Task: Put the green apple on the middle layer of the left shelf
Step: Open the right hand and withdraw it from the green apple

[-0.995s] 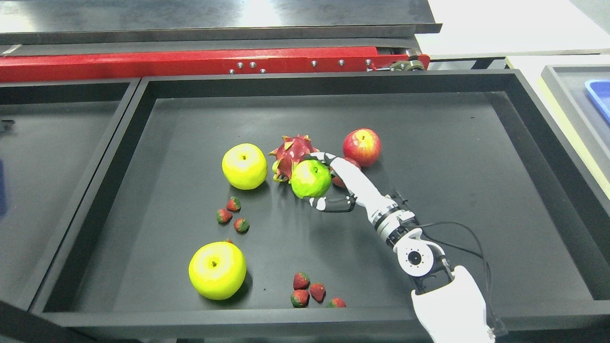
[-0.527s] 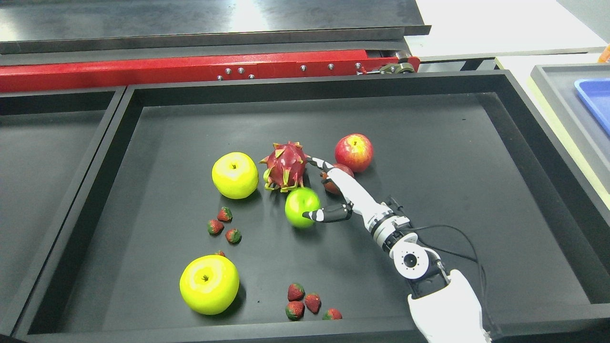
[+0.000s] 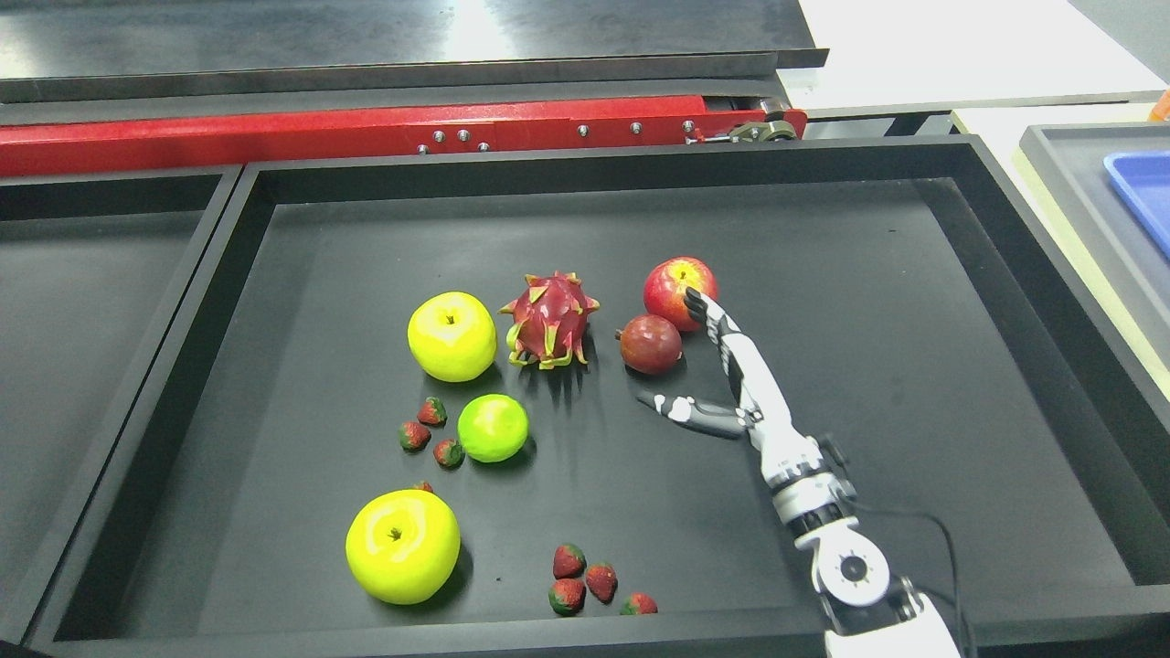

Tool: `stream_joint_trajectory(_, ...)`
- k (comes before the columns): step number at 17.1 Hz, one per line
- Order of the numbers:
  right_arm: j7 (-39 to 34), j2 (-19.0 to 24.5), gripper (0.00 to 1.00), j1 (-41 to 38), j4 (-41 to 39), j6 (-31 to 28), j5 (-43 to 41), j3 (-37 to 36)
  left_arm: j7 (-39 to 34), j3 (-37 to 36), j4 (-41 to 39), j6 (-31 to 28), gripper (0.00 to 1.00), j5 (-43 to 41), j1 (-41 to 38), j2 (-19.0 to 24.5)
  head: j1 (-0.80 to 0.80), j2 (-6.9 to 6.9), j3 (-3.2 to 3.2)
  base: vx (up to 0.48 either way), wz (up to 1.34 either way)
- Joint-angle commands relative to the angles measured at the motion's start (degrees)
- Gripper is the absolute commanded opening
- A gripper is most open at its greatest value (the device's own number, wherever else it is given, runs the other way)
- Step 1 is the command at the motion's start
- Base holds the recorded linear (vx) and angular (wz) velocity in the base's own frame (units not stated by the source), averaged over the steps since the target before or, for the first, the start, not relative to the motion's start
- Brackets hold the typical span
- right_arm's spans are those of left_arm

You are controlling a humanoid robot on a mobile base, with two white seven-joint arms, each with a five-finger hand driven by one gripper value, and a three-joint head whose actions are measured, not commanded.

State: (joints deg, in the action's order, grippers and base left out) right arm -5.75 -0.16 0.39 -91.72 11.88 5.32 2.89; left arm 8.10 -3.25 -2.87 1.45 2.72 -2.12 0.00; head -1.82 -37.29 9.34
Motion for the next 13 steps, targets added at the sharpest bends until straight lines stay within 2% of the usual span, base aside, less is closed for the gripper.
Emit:
stream_joint_trajectory(1,0.48,-0.84,1.0,-9.26,-2.85,3.41,-12.88,-5.62,-0.02,0.0,-0.03,-0.04,1.0,0.0,0.01,1.0,0.0,0.0,0.0,0.0,0.0)
stream_joint_trajectory(6,0.56,-0.84,1.0,-10.41,-2.94,2.89,-13.5,0.96,-0.02,0.0,-0.03,-0.04,1.0,0.0,0.01,1.0,0.0,0.0,0.0,0.0,0.0)
stream_joint_trajectory(13,0.65,-0.84,1.0,-9.88,-2.94,2.1,-13.5,1.33,-0.02,0.0,-0.03,-0.04,1.0,0.0,0.01,1.0,0.0,0.0,0.0,0.0,0.0)
